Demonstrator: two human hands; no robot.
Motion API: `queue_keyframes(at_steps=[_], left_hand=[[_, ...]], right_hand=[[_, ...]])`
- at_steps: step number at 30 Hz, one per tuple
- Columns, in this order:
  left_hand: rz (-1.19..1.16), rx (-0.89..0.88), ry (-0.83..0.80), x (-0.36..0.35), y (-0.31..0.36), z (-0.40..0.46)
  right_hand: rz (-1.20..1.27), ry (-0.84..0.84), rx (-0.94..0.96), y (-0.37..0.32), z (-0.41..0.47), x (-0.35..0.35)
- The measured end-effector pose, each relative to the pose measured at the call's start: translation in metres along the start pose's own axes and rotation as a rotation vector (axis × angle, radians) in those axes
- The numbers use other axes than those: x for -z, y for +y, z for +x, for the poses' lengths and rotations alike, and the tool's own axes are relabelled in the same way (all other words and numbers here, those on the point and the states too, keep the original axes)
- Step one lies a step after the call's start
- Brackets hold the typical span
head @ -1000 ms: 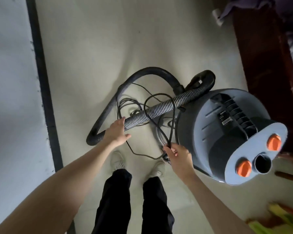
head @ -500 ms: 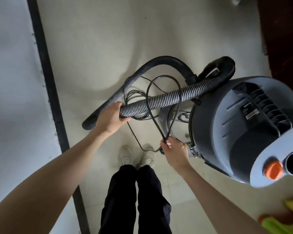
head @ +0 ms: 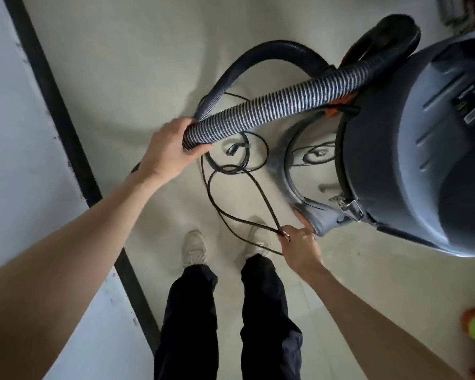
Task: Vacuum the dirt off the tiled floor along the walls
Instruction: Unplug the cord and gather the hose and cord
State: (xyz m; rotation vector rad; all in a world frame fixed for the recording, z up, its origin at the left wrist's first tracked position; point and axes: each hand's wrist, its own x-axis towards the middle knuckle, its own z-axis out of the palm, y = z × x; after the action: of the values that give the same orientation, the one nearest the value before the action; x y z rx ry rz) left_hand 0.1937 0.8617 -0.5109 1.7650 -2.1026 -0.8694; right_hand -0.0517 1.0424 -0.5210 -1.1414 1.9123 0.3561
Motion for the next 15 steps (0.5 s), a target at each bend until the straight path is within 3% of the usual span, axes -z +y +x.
queue_keyframes(at_steps=[8, 13, 15], left_hand=[[0.079, -0.127, 0.079, -0.042, -0.022, -0.040], [0.196, -0.267, 0.460, -0.078, -0.033, -0.084], [0.244, -0.353, 0.535, -0.094, -0.034, -0.099]], right_hand=[[0.126, 0.079, 0.004, -0.009, 0.052, -0.042], [0.176, 0.144, 0.088, -0.005, 0.087, -0.061], [0.192, 0.145, 0.113, -0.002, 0.095, -0.068]])
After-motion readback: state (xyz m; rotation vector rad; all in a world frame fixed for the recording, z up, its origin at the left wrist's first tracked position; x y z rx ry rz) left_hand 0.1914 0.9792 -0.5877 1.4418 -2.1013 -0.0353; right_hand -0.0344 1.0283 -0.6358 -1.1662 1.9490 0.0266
